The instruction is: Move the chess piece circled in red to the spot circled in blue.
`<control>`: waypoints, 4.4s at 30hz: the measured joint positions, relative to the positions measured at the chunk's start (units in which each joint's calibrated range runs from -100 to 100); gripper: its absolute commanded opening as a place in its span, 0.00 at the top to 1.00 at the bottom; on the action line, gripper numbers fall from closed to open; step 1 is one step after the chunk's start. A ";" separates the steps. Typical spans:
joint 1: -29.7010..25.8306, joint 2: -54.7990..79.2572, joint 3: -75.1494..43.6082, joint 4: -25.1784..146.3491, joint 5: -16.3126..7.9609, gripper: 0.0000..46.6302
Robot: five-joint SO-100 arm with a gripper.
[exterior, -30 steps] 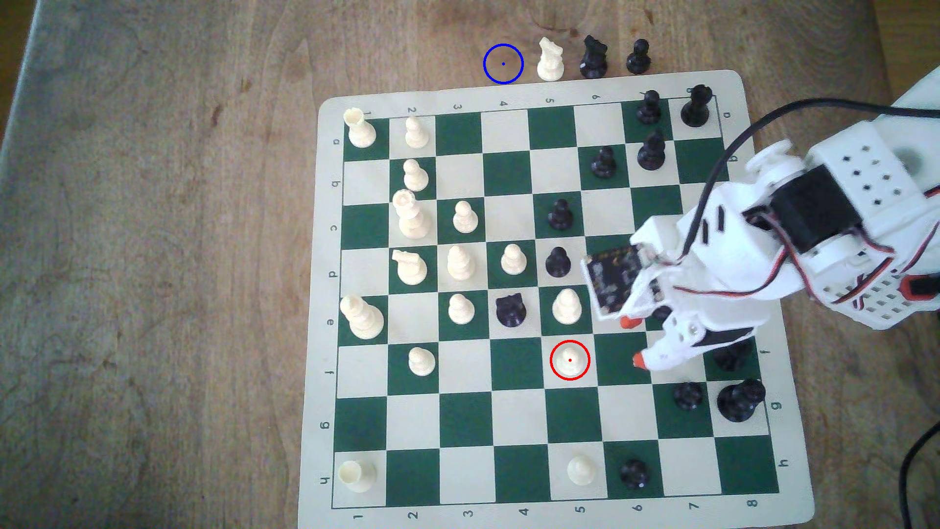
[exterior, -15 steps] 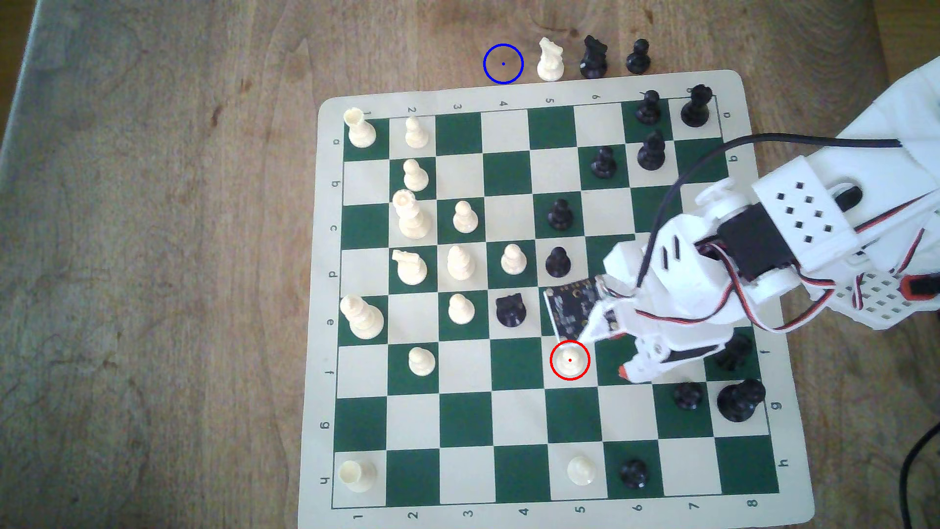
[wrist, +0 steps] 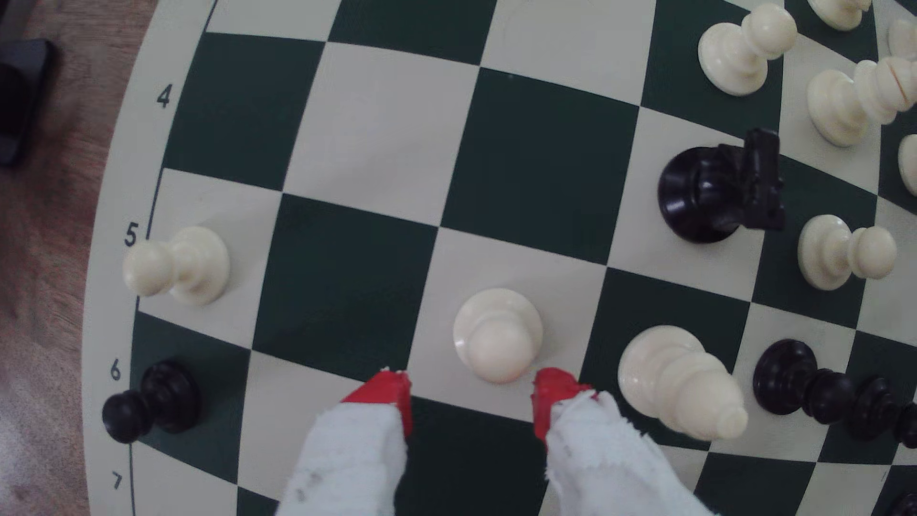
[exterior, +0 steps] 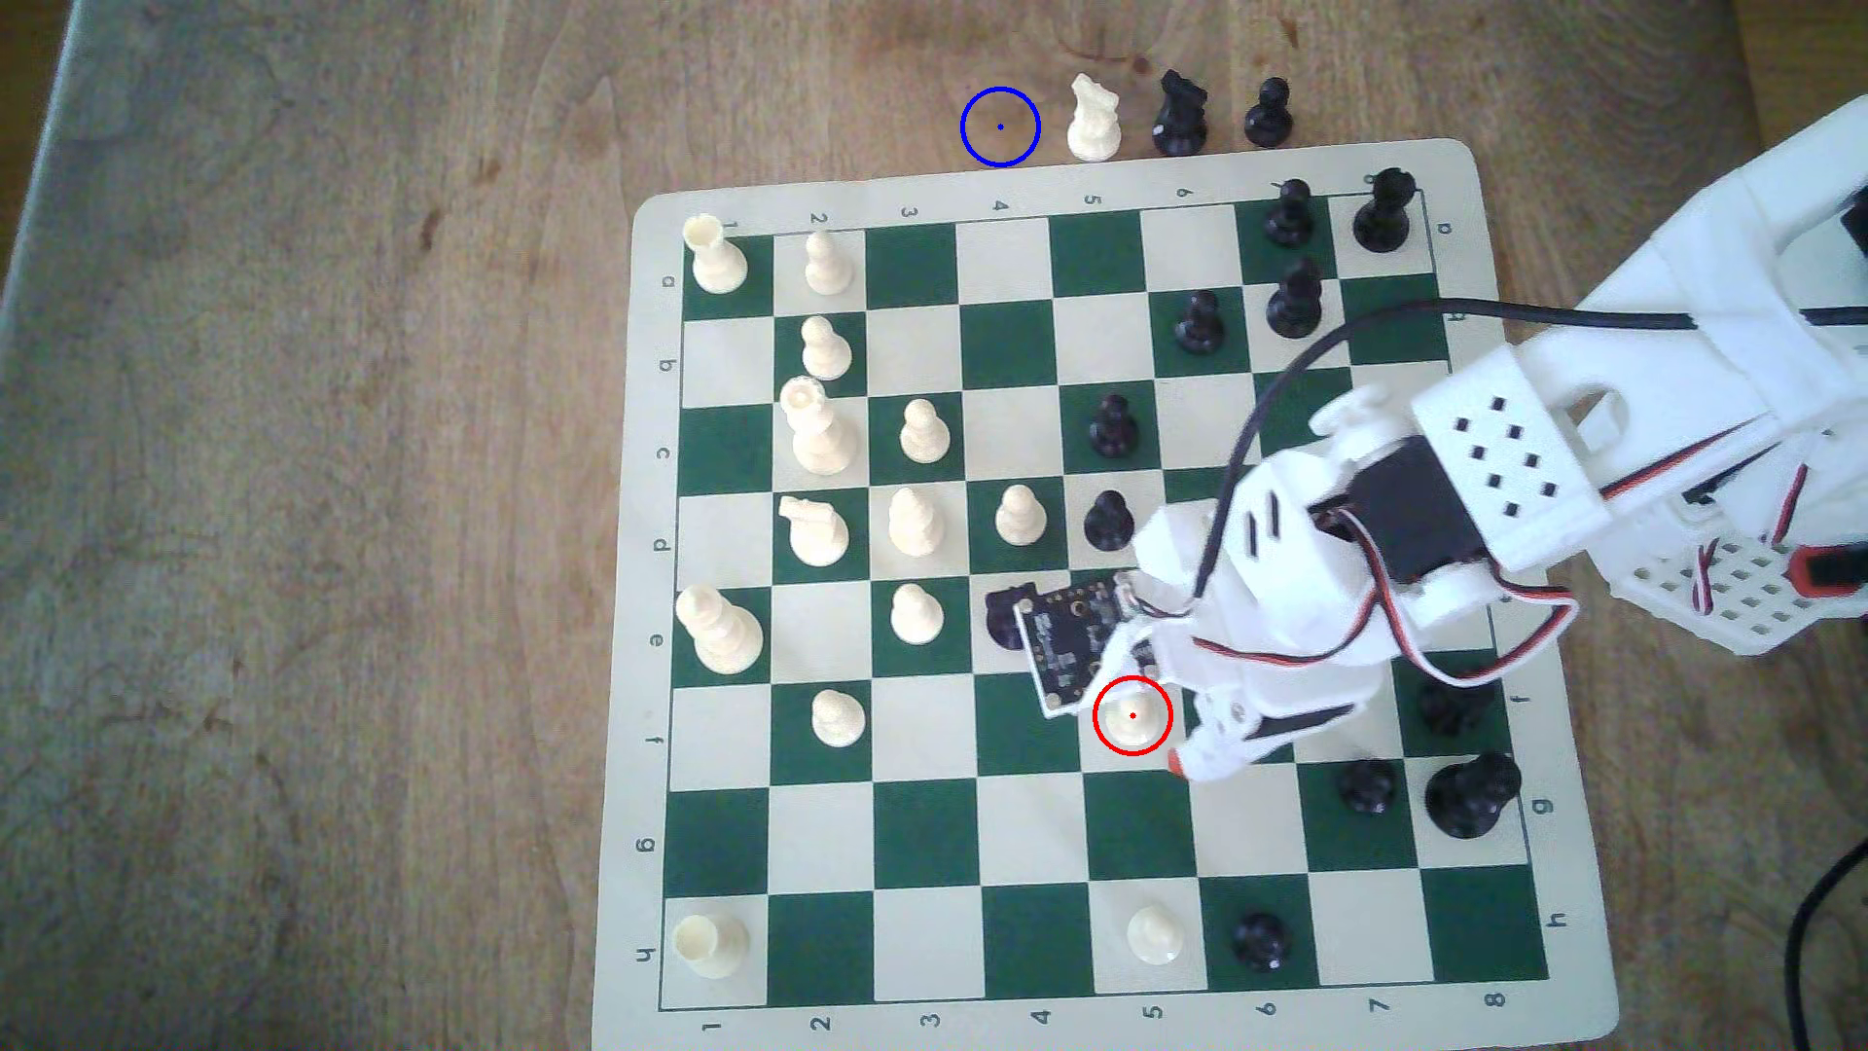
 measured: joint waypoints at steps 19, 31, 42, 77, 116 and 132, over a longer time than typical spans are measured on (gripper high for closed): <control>0.44 1.59 0.00 -3.67 1.07 0.75; 0.15 1.59 -1.63 -4.70 1.07 0.74; 0.15 1.59 -1.63 -4.70 1.07 0.71; 0.22 1.76 -2.62 -1.67 1.03 0.99; 40.49 -1.42 -17.35 5.50 4.74 0.99; 45.28 21.45 -31.90 -1.75 6.01 0.99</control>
